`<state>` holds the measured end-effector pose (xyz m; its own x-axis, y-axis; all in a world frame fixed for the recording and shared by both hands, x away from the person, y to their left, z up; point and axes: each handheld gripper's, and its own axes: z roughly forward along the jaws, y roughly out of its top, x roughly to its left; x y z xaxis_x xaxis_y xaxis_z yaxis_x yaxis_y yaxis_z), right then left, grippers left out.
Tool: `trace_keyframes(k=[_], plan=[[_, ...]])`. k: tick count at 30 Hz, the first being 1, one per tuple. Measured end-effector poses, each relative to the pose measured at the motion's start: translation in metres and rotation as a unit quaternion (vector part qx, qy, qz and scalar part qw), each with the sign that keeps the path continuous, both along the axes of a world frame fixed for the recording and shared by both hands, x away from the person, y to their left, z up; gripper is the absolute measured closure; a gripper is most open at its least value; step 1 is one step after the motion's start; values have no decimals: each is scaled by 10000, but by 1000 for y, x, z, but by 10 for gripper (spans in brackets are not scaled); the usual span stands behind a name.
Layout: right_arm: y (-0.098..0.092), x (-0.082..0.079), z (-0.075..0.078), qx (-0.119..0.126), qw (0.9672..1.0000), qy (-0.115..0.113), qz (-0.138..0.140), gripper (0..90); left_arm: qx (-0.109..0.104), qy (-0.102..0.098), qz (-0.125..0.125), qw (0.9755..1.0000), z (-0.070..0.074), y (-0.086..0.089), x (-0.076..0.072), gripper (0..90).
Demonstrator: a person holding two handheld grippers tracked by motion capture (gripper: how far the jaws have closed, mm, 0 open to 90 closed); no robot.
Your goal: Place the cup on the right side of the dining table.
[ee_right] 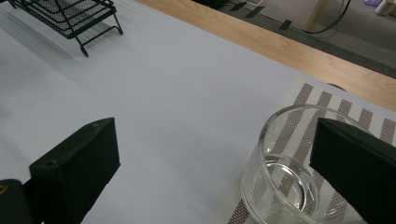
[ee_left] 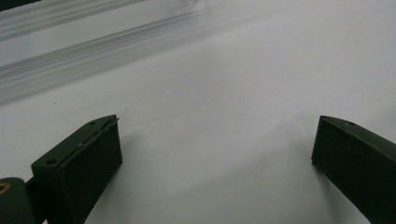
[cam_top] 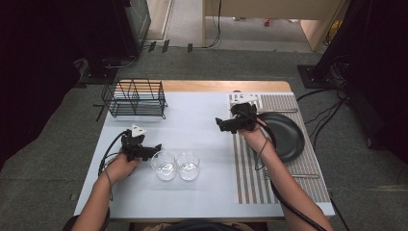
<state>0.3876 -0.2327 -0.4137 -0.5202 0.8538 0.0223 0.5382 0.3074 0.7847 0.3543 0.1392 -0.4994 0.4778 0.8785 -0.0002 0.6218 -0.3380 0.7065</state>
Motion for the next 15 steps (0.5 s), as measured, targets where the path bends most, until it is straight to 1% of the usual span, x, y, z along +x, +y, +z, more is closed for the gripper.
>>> trace_keyframes(k=[7,12,15], plan=[[3,-3,0,-5,10000,9,71,13,-5,-3,5,10000,0,0,0,15],[6,-5,0,75,9999,47,148,13,-6,-3,5,10000,0,0,0,15],[7,-6,0,58,9998,40,172,13,-9,-3,7,10000,0,0,0,15]])
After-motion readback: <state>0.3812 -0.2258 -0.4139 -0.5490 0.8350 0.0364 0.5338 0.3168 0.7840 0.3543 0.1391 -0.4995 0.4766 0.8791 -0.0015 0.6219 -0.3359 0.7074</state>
